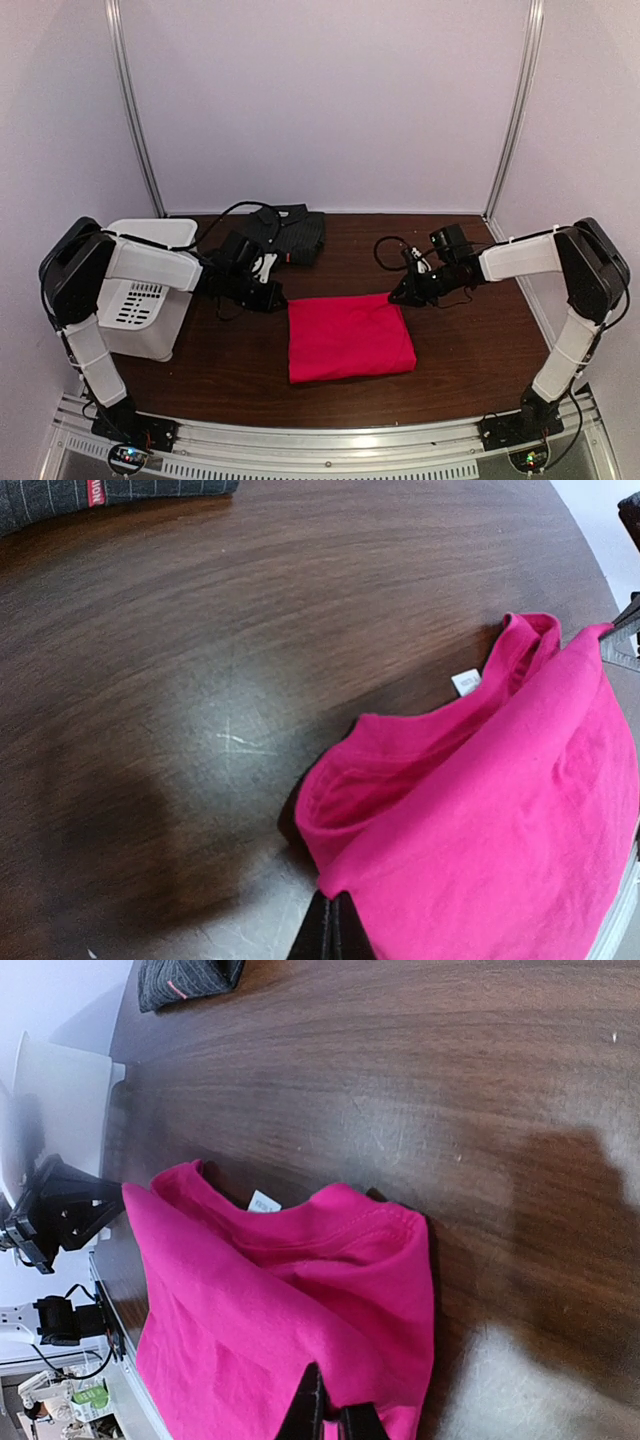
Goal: Fold and stack the mixed laundry pile
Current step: Fold the 2/3-rectangle-folded T-shirt at the center of the board.
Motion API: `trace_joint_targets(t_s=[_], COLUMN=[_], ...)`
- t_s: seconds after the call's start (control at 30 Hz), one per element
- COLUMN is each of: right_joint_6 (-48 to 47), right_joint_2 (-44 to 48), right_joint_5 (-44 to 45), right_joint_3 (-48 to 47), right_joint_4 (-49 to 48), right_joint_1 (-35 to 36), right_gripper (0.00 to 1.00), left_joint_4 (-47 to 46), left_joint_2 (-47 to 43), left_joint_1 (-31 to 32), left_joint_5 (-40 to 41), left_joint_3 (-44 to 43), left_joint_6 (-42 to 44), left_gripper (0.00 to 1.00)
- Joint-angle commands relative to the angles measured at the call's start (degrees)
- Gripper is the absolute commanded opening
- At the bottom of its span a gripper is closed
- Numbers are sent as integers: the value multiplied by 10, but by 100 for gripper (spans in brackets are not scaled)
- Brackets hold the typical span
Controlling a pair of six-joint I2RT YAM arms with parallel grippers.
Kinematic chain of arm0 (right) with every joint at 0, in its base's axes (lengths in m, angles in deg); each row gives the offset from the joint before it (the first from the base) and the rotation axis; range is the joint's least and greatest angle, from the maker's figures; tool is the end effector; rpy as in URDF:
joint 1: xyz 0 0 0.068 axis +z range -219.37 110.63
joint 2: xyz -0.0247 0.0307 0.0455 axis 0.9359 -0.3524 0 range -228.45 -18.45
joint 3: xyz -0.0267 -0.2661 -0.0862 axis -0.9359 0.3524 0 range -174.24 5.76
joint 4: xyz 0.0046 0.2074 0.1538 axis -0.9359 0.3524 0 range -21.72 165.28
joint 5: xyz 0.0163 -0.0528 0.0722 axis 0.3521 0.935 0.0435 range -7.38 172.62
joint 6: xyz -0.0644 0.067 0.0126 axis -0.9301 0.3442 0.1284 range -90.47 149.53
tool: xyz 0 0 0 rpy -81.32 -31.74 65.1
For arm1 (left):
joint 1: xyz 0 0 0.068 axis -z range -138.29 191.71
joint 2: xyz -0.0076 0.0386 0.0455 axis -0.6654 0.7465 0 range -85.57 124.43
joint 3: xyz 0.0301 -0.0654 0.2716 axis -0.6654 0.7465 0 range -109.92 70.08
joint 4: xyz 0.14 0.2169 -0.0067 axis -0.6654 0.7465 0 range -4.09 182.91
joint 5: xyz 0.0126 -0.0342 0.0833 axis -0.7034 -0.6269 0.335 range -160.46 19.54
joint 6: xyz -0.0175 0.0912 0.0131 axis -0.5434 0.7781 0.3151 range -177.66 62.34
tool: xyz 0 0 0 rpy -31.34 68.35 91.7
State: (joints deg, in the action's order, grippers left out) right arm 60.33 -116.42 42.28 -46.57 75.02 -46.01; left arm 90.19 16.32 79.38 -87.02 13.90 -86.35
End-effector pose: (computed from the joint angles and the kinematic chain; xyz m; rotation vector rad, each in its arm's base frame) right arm 0.3034 0.1907 0.1428 -0.1554 2.6106 1.2512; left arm 0.2919 -0.2560 0.1303 0.3391 2.5676 -0.8303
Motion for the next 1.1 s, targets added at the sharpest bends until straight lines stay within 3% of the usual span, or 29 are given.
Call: trace_joint_targets(t_s=[0.0, 0.03, 0.2, 0.33, 0.4, 0.53, 0.73, 0.93, 1.07], right_joint_6=[-16, -17, -38, -76, -102, -151, -123, -22, 20], right_joint_2=[-25, -23, 54, 122, 130, 109, 77, 129, 131], right_joint_5=[8, 6, 11, 9, -10, -1, -17, -43, -49], right_joint_3=[-44, -50, -72, -56, -46, -40, 3, 131, 187], right_joint_4=[-47, -42, 7, 53, 66, 93, 63, -84, -164], right_joint_1=[-9, -11, -38, -48, -44, -37, -16, -4, 0], right_gripper=[15, 22, 57, 68, 69, 61, 59, 57, 55], left_joint_4=[-39, -31, -18, -11, -1, 2, 11, -3, 32], left_joint_2=[31, 34, -26, -89, -88, -76, -21, 68, 170], left_joint_1=[-14, -17, -29, -27, -19, -10, 8, 39, 50], left_joint_5=[16, 15, 39, 19, 0, -7, -49, -94, -140], left_joint_3=[-33, -40, -38, -26, -31, -30, -72, -182, -315], left_joint_6=[14, 17, 38, 61, 83, 96, 124, 203, 255], left_gripper=[0, 2, 40, 58, 65, 68, 70, 71, 71])
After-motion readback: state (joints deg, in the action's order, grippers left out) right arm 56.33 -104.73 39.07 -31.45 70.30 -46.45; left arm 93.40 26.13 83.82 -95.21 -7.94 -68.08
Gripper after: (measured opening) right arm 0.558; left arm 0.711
